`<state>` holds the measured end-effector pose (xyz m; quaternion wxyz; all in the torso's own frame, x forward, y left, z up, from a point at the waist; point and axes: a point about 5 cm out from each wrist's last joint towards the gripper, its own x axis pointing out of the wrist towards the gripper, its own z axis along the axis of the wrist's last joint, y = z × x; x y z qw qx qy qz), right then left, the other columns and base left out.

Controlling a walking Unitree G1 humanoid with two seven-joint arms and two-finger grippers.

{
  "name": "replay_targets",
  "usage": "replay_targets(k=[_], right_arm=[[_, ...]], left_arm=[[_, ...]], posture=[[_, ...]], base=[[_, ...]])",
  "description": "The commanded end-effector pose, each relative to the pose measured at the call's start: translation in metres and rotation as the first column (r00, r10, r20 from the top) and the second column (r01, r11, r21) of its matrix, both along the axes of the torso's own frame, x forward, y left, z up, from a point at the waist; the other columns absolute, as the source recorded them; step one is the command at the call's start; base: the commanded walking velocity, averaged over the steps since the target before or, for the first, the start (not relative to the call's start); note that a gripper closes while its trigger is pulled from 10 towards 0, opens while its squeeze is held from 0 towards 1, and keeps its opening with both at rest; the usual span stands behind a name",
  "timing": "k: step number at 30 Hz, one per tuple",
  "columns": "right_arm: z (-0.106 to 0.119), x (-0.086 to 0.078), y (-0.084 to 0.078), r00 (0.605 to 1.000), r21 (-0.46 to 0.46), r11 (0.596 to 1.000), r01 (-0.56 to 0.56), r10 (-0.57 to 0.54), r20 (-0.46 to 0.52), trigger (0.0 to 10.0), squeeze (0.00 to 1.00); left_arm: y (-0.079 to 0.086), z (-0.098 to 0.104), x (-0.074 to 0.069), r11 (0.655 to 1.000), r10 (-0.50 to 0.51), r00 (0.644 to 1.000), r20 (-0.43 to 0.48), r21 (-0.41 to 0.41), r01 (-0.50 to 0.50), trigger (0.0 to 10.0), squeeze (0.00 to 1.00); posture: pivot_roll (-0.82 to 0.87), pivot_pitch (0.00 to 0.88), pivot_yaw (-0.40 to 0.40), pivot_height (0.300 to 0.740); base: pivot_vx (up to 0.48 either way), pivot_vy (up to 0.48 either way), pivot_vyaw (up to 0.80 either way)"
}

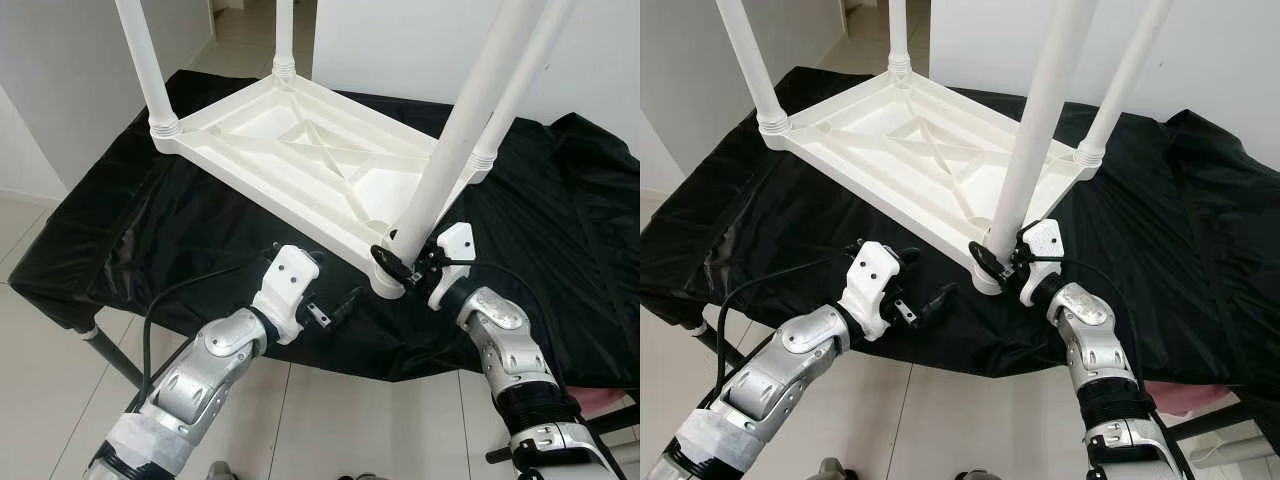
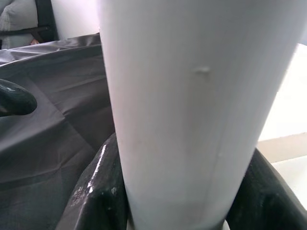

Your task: Building children table

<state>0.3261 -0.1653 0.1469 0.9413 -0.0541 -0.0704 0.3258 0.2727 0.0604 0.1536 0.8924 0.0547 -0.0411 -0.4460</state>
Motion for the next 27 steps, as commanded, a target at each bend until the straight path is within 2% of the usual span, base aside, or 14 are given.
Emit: replay_targets(k=[1, 6, 7, 9, 10, 17, 20, 21, 23, 24, 25, 26, 27], right_arm=[[-0.011, -0.004, -0.003, 0.999, 0.010, 1.000, -0.001, 0.001, -0.053, 10.0, 0.00], [-0.008, -0.005, -0.002, 0.998, 0.060, 0.998, 0.032, -0.029, -0.047, 10.0, 0.00], [-0.006, -0.004, -0.004, 0.993, 0.050, 0.992, 0.114, -0.113, -0.031, 10.0, 0.00], [-0.006, -0.004, -0.004, 0.993, 0.050, 0.992, 0.114, -0.113, -0.031, 10.0, 0.00], [-0.005, -0.003, -0.008, 0.971, 0.045, 0.970, 0.237, -0.237, -0.020, 10.0, 0.00], [-0.006, -0.011, 0.000, 0.945, 0.059, 0.943, 0.326, -0.325, -0.031, 10.0, 0.00], [-0.009, -0.018, 0.006, 0.902, 0.079, 0.899, 0.431, -0.427, -0.066, 10.0, 0.00], [-0.009, -0.018, 0.006, 0.902, 0.079, 0.899, 0.431, -0.427, -0.066, 10.0, 0.00], [-0.010, -0.022, 0.013, 0.853, 0.112, 0.846, 0.522, -0.514, -0.091, 10.0, 0.00], [-0.010, -0.022, 0.013, 0.853, 0.112, 0.846, 0.522, -0.514, -0.091, 10.0, 0.00], [-0.011, -0.024, 0.016, 0.826, 0.124, 0.817, 0.564, -0.555, -0.097, 10.0, 0.00], [-0.013, -0.026, 0.021, 0.779, 0.144, 0.765, 0.628, -0.616, -0.122, 10.0, 0.00], [-0.013, -0.026, 0.021, 0.779, 0.144, 0.765, 0.628, -0.616, -0.122, 10.0, 0.00]], left_arm=[[-0.005, -0.005, -0.007, 0.993, -0.118, 0.993, -0.010, 0.024, 0.118, 10.0, 0.00], [-0.006, -0.006, -0.007, 0.992, -0.121, 0.993, -0.012, 0.026, 0.121, 10.0, 0.00], [-0.006, -0.006, -0.007, 0.992, -0.124, 0.992, -0.012, 0.024, 0.124, 10.0, 0.00], [-0.006, -0.006, -0.007, 0.992, -0.124, 0.992, -0.012, 0.024, 0.124, 10.0, 0.00], [-0.008, -0.006, -0.007, 0.991, -0.129, 0.992, -0.014, 0.023, 0.130, 10.0, 0.00], [-0.009, -0.008, -0.009, 0.990, -0.137, 0.990, -0.017, 0.023, 0.137, 10.0, 0.00], [-0.011, -0.008, -0.010, 0.990, -0.141, 0.990, -0.020, 0.019, 0.141, 10.0, 0.00], [-0.011, -0.008, -0.010, 0.990, -0.141, 0.990, -0.020, 0.019, 0.141, 10.0, 0.00], [-0.012, -0.009, -0.010, 0.989, -0.146, 0.989, -0.021, 0.017, 0.147, 10.0, 0.00], [-0.012, -0.009, -0.010, 0.989, -0.146, 0.989, -0.021, 0.017, 0.147, 10.0, 0.00], [-0.013, -0.009, -0.011, 0.989, -0.148, 0.989, -0.021, 0.016, 0.148, 10.0, 0.00], [-0.013, -0.009, -0.011, 0.989, -0.149, 0.989, -0.020, 0.014, 0.149, 10.0, 0.00], [-0.013, -0.009, -0.011, 0.989, -0.149, 0.989, -0.020, 0.014, 0.149, 10.0, 0.00]], posture=[[-0.01, 0.086, -0.045, 0.740], [-0.01, 0.084, -0.044, 0.740], [-0.01, 0.082, -0.041, 0.740], [-0.01, 0.082, -0.041, 0.740], [-0.02, 0.080, -0.042, 0.740], [-0.03, 0.078, -0.042, 0.740], [-0.03, 0.074, -0.041, 0.740], [-0.03, 0.074, -0.041, 0.740], [-0.03, 0.071, -0.043, 0.740], [-0.03, 0.071, -0.043, 0.740], [-0.03, 0.070, -0.045, 0.740], [-0.03, 0.070, -0.045, 0.740], [-0.03, 0.070, -0.045, 0.740]], base=[[0.000, 0.000, 0.00], [0.000, 0.000, 0.00], [0.000, 0.000, 0.00], [0.000, 0.000, 0.00], [0.000, 0.000, 0.00], [0.000, 0.000, 0.00], [0.000, 0.000, 0.00], [0.000, 0.000, 0.00], [0.000, 0.000, 0.00], [0.000, 0.000, 0.00], [0.000, 0.000, 0.00], [0.000, 0.000, 0.00], [0.000, 0.000, 0.00]])
